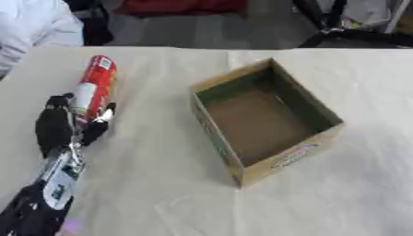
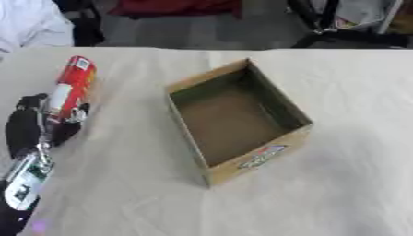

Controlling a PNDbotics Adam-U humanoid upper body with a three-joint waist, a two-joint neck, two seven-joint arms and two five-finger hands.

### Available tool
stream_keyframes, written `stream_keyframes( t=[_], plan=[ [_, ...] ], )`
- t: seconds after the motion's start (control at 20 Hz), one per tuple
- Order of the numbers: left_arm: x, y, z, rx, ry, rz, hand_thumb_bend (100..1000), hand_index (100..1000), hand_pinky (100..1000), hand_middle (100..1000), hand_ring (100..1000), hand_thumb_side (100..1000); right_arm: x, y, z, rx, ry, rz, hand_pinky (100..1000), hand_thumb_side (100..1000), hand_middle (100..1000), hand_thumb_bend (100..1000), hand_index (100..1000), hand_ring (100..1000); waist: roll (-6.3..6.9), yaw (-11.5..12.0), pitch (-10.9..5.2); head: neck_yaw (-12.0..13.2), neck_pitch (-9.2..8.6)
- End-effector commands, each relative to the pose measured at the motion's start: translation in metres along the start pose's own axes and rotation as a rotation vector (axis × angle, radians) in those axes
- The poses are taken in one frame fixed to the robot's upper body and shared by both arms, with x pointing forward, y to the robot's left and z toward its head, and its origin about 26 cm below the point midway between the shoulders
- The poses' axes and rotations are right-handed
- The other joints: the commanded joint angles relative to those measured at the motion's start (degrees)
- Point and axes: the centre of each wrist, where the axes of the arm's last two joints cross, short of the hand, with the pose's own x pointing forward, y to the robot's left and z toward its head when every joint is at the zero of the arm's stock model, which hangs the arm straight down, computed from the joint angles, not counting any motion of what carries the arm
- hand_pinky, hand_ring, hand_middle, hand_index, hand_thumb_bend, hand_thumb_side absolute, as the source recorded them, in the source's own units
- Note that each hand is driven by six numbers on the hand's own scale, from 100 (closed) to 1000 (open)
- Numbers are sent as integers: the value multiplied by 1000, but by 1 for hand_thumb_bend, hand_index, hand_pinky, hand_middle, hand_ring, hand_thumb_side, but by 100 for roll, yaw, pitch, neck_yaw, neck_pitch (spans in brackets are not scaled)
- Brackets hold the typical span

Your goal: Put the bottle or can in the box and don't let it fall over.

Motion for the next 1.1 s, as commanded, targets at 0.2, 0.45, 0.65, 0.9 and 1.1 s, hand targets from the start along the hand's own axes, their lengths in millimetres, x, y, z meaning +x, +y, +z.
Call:
stream_keyframes(
  t=[0.2, 0.45, 0.65, 0.9, 1.1],
  plan=[
    [1, 8, -6, 3, -8, -18, 598, 834, 661, 746, 676, 705, 12, -2, -4, 3, -43, 0, 882, 756, 826, 141, 872, 841, -4, -5, -55, -12, -55],
    [0, 6, -6, -41, 12, -27, 384, 810, 614, 722, 645, 446, 12, -2, -4, 4, -44, 1, 883, 757, 824, 139, 872, 840, -13, 11, -60, -99, 130],
    [-1, 4, -5, -81, 29, -32, 330, 804, 605, 711, 645, 331, 12, -2, -4, 4, -45, 0, 883, 758, 823, 137, 872, 840, -18, 23, -61, -88, 145],
    [-2, 2, -5, -139, 55, -43, 310, 804, 580, 703, 627, 239, 13, -2, -4, 2, -47, -3, 883, 758, 821, 134, 871, 839, -22, 32, -61, -70, 123],
    [-1, 2, -5, -167, 61, -54, 384, 810, 555, 705, 601, 180, 13, -2, -4, 1, -49, -6, 883, 760, 819, 132, 870, 838, -24, 35, -57, -56, 110]
  ],
)
